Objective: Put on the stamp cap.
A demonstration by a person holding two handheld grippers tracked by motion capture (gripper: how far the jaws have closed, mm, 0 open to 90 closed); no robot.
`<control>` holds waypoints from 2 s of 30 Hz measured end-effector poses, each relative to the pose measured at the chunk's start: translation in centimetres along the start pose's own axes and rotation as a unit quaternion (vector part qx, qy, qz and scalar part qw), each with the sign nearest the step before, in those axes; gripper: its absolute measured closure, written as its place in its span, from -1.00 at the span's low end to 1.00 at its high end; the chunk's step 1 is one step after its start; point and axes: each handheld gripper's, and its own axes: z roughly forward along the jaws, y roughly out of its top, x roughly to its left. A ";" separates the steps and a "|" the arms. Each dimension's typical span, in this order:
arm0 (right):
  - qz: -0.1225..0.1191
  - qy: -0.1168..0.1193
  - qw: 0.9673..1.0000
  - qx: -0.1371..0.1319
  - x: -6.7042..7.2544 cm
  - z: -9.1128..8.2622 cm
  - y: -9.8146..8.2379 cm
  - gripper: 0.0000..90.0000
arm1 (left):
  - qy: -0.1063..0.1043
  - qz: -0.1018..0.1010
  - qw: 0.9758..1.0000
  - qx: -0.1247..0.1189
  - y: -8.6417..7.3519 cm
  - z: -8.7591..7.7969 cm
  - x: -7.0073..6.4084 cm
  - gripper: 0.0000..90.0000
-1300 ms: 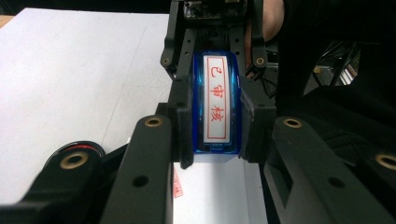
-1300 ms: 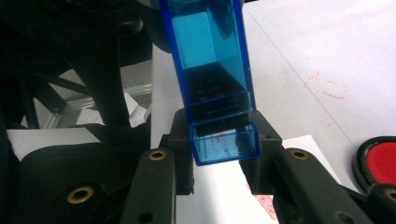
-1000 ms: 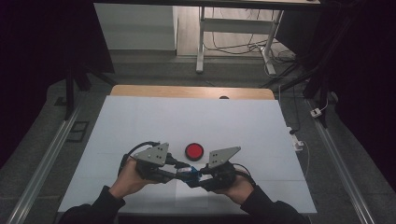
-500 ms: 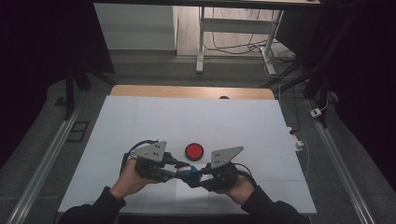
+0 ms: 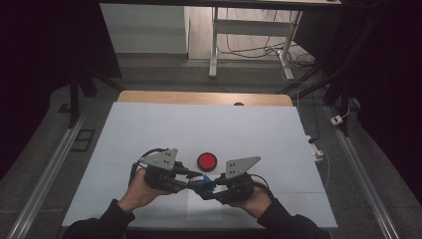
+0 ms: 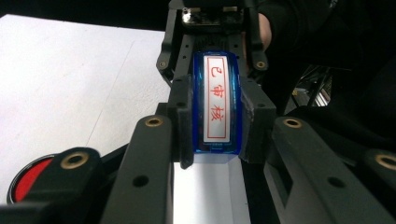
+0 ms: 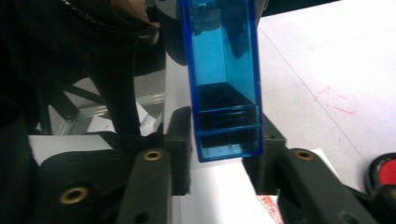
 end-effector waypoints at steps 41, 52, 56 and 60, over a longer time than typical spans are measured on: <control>0.039 -0.110 0.993 0.035 0.7 -2.1 -0.9 -0.35 | 0.080 -0.032 0.996 0.033 0.2 -1.4 0.2 0.55; 0.071 -0.142 0.986 0.046 0.7 -3.3 -1.5 -0.58 | 0.109 -0.047 0.992 0.043 -0.1 -2.0 0.5 0.55; 0.085 -0.155 0.983 0.047 0.7 -3.7 -1.6 -0.67 | 0.121 -0.052 0.990 0.048 -0.2 -2.2 0.6 0.55; 0.089 -0.160 0.982 0.052 0.9 -4.1 -1.9 -0.72 | 0.133 -0.055 0.988 0.055 -0.3 -2.4 0.8 0.55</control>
